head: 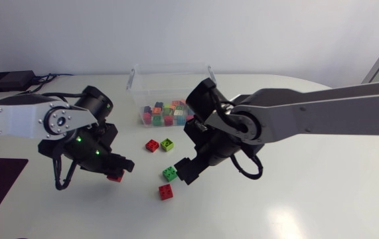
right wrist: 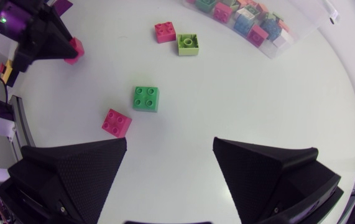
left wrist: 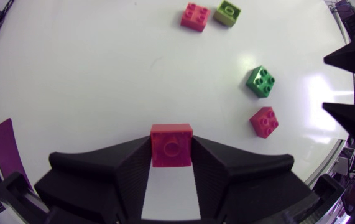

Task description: Place the duplo bricks in the container

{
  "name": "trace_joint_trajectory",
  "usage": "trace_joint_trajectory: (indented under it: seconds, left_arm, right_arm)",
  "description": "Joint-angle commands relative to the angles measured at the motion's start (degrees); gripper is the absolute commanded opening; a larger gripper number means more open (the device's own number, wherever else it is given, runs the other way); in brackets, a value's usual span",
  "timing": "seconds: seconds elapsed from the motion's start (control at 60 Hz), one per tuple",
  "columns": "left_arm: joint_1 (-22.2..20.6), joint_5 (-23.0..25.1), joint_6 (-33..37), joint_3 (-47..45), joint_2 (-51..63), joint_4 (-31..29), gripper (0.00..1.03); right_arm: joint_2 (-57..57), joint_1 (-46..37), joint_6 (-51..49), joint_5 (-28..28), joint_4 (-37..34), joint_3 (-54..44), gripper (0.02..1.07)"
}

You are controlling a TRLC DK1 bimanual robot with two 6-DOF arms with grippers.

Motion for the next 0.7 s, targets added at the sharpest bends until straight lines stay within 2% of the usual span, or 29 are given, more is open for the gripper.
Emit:
trace_joint_trajectory:
  seconds: [0.0,0.283,0.533,0.683]
  left_arm:
    - [0.87,0.06,-0.15,3.33,-4.06,-0.26,0.20]
    - [2.63,0.06,1.17,8.43,-10.39,5.10,0.20]
    - [4.12,0.06,1.61,14.40,-7.58,9.76,0.20]
    - [5.00,0.06,1.87,17.04,-6.08,12.22,0.20]
  right_arm:
    - [4.25,1.38,1.26,0.43,-1.64,2.89,1.02]
    - [12.25,4.37,0.29,0.43,-6.03,11.50,1.02]
    - [20.78,5.34,-0.15,0.52,-13.15,19.94,1.02]
    - [22.88,5.25,-0.33,0.87,-13.33,22.05,0.98]
